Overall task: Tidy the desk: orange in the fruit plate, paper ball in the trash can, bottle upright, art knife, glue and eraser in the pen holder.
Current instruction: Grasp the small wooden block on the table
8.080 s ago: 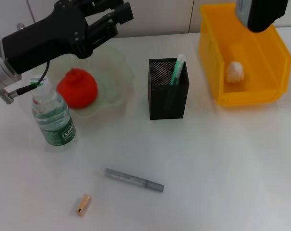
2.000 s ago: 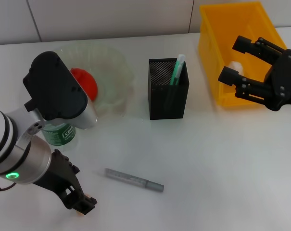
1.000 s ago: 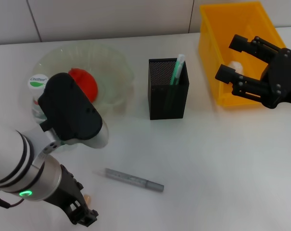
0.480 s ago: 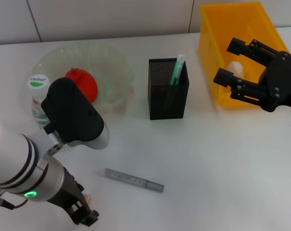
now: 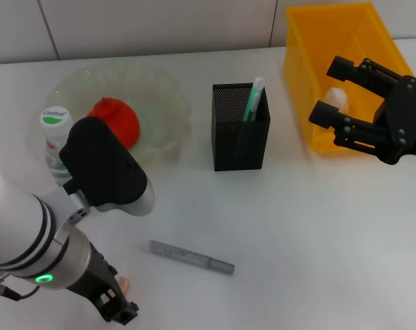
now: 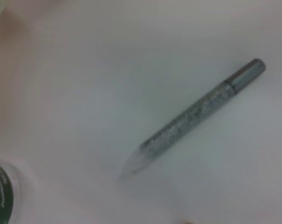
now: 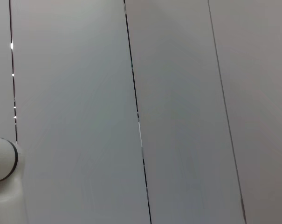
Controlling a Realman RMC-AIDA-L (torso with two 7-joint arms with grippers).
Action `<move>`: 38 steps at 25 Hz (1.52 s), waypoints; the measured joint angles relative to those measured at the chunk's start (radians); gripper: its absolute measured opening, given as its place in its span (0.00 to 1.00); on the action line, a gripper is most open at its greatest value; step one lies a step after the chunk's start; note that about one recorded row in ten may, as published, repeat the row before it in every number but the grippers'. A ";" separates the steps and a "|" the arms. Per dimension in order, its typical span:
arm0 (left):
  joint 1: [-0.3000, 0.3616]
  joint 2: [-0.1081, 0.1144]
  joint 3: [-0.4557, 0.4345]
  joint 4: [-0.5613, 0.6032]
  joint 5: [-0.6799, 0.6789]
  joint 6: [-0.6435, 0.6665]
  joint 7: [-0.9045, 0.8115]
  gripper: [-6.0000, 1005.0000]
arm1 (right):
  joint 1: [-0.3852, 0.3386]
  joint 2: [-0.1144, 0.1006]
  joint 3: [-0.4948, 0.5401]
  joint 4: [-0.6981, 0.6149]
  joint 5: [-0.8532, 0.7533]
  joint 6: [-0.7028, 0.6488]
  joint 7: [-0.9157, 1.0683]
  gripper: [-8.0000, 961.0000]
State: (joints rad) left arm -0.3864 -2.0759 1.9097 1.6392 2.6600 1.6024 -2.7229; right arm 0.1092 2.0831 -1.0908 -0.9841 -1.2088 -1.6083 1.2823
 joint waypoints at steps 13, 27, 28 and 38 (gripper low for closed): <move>-0.001 -0.001 0.008 -0.007 0.011 0.004 0.000 0.49 | -0.005 0.001 0.014 0.000 0.000 -0.028 0.000 0.85; -0.011 -0.001 0.009 -0.007 0.011 0.010 -0.015 0.35 | -0.005 0.000 0.014 0.001 0.000 -0.039 0.000 0.85; -0.011 -0.001 0.009 -0.007 0.011 0.010 -0.015 0.34 | -0.005 0.000 0.014 0.002 0.000 -0.039 0.000 0.85; -0.042 -0.003 0.022 -0.050 0.010 0.017 -0.027 0.26 | -0.005 0.000 0.014 0.002 0.000 -0.041 0.000 0.85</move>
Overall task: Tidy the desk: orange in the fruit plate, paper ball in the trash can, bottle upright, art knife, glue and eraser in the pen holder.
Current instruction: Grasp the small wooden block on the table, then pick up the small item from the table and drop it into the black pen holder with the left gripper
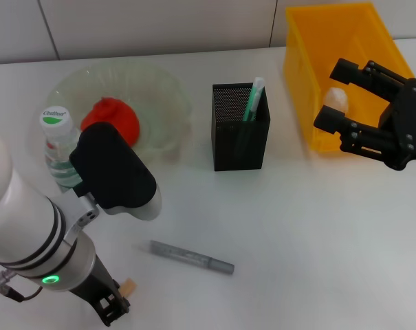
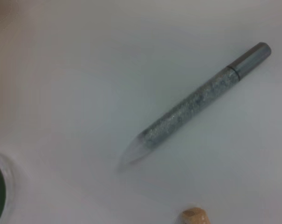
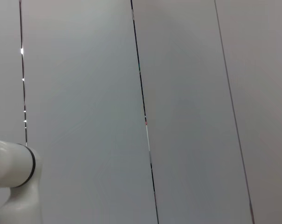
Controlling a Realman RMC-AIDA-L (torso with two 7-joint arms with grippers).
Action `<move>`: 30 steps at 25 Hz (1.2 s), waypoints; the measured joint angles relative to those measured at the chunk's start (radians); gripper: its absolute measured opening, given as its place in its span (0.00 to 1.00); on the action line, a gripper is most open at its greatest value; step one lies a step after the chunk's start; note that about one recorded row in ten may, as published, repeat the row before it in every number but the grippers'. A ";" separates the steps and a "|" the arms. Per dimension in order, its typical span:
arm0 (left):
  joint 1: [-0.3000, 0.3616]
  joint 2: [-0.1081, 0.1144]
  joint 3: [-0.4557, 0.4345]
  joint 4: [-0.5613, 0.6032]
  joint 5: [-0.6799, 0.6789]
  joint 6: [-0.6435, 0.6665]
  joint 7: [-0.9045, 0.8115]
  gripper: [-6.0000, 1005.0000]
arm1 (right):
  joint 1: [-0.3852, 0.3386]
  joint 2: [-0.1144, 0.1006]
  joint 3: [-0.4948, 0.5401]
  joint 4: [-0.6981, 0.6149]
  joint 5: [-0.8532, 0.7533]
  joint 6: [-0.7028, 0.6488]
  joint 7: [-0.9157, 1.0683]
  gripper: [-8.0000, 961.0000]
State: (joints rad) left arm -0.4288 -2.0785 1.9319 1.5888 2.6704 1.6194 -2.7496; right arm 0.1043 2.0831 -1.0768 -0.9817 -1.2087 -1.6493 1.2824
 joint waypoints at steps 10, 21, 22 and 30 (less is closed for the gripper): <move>-0.008 0.000 0.007 0.007 -0.002 0.001 0.000 0.24 | 0.005 0.000 0.023 0.022 0.000 -0.029 0.000 0.85; -0.016 0.000 0.012 0.015 -0.004 -0.002 0.009 0.15 | 0.015 0.000 0.060 0.049 0.000 -0.066 0.000 0.85; -0.016 0.000 0.013 0.015 -0.004 -0.002 0.009 0.14 | 0.014 0.000 0.060 0.049 0.000 -0.066 0.000 0.85; -0.011 0.000 0.003 0.101 -0.008 -0.010 0.010 0.15 | 0.015 0.000 0.059 0.049 -0.012 -0.061 0.000 0.85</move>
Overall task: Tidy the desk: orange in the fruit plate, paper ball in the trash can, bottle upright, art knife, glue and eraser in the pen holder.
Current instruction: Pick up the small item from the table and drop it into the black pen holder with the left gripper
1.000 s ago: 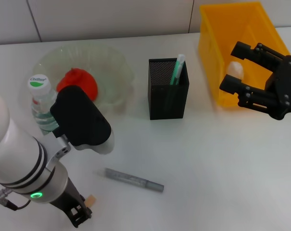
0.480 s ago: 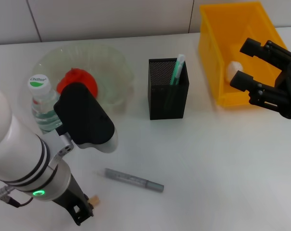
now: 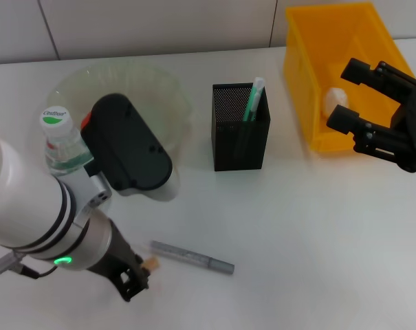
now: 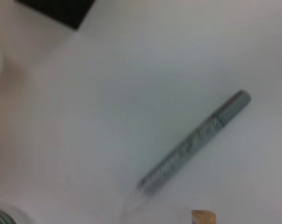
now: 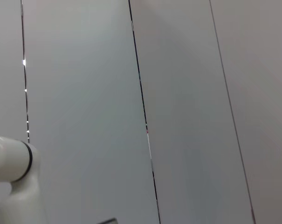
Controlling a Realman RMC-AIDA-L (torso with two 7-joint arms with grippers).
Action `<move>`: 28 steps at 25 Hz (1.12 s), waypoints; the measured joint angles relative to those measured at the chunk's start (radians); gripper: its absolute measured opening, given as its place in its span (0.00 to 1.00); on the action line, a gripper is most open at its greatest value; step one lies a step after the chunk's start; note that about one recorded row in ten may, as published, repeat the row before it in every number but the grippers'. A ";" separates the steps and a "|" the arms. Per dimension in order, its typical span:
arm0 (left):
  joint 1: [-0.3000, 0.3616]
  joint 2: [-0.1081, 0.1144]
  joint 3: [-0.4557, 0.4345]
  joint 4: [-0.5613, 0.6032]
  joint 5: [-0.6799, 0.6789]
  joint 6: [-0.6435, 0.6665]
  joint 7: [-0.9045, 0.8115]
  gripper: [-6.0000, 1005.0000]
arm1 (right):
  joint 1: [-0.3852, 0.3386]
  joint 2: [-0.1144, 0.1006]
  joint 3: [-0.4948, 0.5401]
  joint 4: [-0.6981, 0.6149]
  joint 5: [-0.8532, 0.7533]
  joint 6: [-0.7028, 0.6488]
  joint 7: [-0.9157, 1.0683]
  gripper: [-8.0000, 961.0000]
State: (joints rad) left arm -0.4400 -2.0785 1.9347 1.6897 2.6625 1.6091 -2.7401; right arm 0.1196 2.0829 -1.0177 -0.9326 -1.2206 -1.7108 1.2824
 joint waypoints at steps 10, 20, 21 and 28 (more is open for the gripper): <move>0.002 0.004 -0.060 0.055 -0.068 -0.130 0.019 0.17 | -0.010 -0.003 0.019 0.000 -0.061 0.009 0.008 0.85; -0.007 0.004 -0.079 0.062 -0.081 -0.264 0.037 0.18 | -0.034 -0.003 0.082 -0.014 -0.118 -0.002 0.023 0.85; -0.008 0.004 -0.079 0.063 -0.083 -0.278 0.038 0.18 | -0.039 -0.003 0.085 -0.014 -0.120 -0.003 0.023 0.85; -0.019 0.005 -0.084 0.089 -0.090 -0.361 0.040 0.19 | -0.059 -0.004 0.096 -0.026 -0.147 -0.005 0.024 0.85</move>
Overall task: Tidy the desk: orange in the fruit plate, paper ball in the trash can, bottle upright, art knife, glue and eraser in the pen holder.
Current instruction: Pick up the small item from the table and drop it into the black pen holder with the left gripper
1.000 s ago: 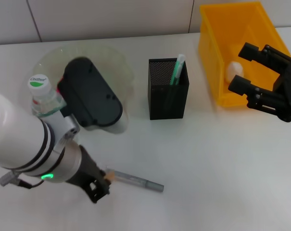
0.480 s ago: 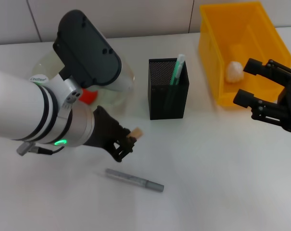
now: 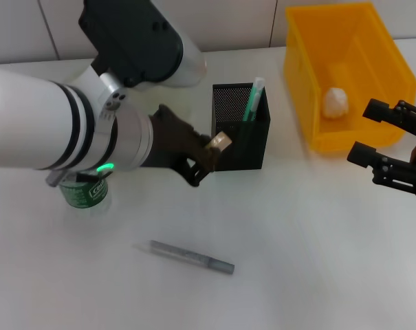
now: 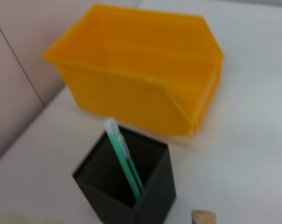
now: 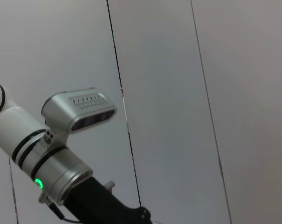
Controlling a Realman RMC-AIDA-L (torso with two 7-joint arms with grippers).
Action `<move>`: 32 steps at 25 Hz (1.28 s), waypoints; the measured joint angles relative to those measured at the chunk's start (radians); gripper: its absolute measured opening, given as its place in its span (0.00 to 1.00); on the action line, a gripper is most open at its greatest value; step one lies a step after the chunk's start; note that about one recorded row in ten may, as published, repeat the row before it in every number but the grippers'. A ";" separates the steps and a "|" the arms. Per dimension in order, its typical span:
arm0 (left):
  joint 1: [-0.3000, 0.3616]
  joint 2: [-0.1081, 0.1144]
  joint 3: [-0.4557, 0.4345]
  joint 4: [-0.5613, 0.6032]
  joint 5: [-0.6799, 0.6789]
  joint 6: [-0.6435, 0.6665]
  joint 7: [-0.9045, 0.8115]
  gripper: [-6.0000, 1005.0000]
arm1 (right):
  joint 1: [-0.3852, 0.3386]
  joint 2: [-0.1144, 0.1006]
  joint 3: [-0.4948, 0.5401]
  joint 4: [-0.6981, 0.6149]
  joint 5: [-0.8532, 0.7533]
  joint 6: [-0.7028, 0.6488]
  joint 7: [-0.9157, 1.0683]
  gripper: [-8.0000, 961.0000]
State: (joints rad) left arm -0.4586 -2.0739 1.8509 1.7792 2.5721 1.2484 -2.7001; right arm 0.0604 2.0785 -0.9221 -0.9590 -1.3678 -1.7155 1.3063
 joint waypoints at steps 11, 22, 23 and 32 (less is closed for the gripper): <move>-0.033 -0.002 -0.008 -0.053 0.000 -0.174 0.039 0.21 | -0.016 0.000 -0.001 0.000 -0.004 -0.018 0.001 0.85; -0.104 -0.005 -0.013 -0.248 -0.153 -0.366 0.136 0.22 | -0.019 0.000 -0.001 0.006 -0.011 -0.020 0.001 0.85; -0.112 -0.005 -0.013 -0.263 -0.158 -0.378 0.140 0.23 | -0.019 0.000 -0.001 0.007 -0.011 -0.020 0.001 0.85; -0.172 -0.006 -0.008 -0.369 -0.164 -0.451 0.138 0.24 | -0.019 0.000 -0.001 0.010 -0.011 -0.022 0.001 0.85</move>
State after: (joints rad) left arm -0.6304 -2.0802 1.8430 1.4100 2.4079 0.7975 -2.5621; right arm 0.0414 2.0785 -0.9235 -0.9493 -1.3791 -1.7373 1.3070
